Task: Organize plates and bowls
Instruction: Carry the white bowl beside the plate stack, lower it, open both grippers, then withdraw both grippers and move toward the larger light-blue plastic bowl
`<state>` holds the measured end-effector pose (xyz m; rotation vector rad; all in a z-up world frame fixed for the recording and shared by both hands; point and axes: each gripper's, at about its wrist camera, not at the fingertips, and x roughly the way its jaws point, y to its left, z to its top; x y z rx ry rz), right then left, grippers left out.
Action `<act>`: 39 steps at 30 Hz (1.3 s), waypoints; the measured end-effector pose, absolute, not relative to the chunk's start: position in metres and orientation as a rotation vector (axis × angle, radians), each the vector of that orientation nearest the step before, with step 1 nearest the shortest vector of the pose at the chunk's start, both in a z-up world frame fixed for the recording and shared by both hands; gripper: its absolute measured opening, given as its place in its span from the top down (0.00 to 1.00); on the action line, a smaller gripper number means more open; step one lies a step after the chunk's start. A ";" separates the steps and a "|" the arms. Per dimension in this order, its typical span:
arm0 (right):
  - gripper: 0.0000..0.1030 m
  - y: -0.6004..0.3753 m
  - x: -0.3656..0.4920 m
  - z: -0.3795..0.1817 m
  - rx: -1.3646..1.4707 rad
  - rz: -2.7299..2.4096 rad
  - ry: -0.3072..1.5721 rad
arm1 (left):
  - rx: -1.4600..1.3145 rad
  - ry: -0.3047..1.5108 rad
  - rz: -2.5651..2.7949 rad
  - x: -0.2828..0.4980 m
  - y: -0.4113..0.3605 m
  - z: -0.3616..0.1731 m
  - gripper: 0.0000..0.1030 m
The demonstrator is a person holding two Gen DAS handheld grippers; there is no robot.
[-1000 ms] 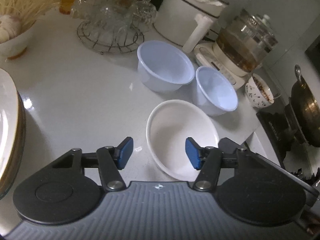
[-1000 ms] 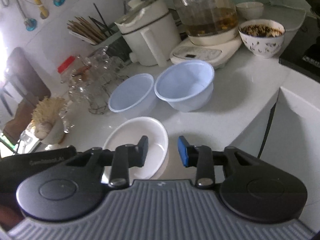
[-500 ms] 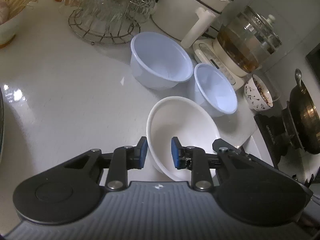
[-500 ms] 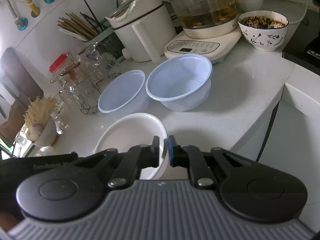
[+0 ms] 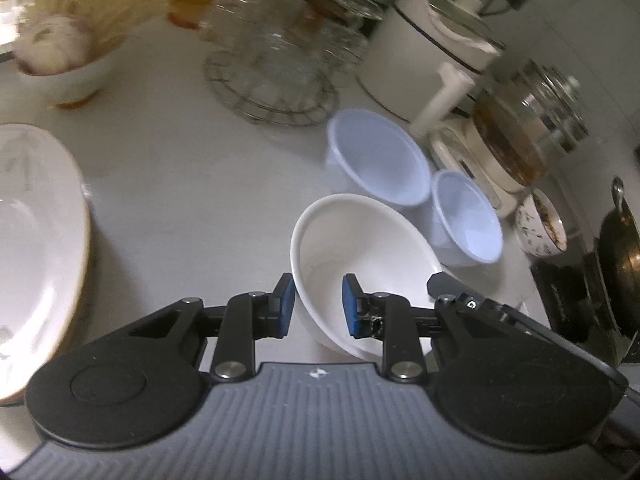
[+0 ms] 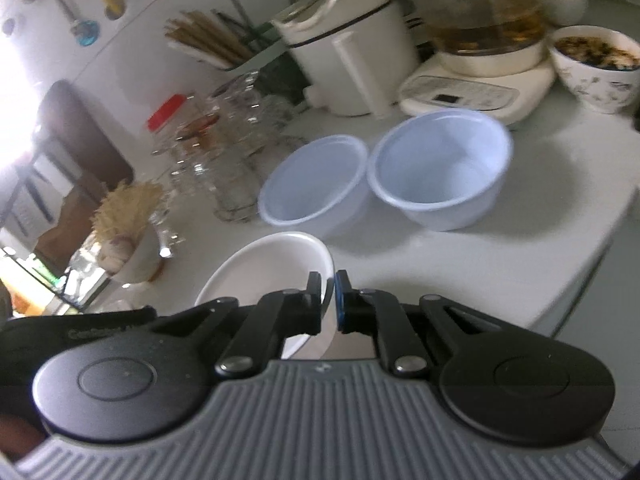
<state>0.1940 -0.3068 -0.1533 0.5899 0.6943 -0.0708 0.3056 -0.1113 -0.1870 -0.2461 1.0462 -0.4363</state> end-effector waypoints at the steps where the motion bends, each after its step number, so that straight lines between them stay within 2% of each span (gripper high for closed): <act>1: 0.91 -0.304 0.197 -0.153 0.583 -0.058 0.693 | -0.242 1.046 -0.421 0.307 -0.107 -0.187 0.71; 21: 0.89 -0.284 0.219 -0.165 0.478 -0.014 0.744 | -0.266 1.058 -0.308 0.317 -0.088 -0.195 0.70; 24: 0.89 -0.285 0.221 -0.158 0.459 -0.039 0.724 | -0.244 1.039 -0.298 0.317 -0.086 -0.185 0.57; 27: 0.88 -0.288 0.223 -0.153 0.460 -0.038 0.722 | -0.231 1.014 -0.292 0.317 -0.083 -0.175 0.54; 29: 0.84 -0.291 0.224 -0.150 0.451 -0.045 0.718 | -0.218 1.003 -0.290 0.316 -0.082 -0.168 0.53; 32: 0.67 -0.293 0.220 -0.140 0.442 -0.044 0.691 | -0.201 0.986 -0.302 0.312 -0.080 -0.155 0.53; 39: 0.66 -0.290 0.210 -0.093 0.370 -0.006 0.643 | -0.180 0.950 -0.368 0.293 -0.081 -0.110 0.53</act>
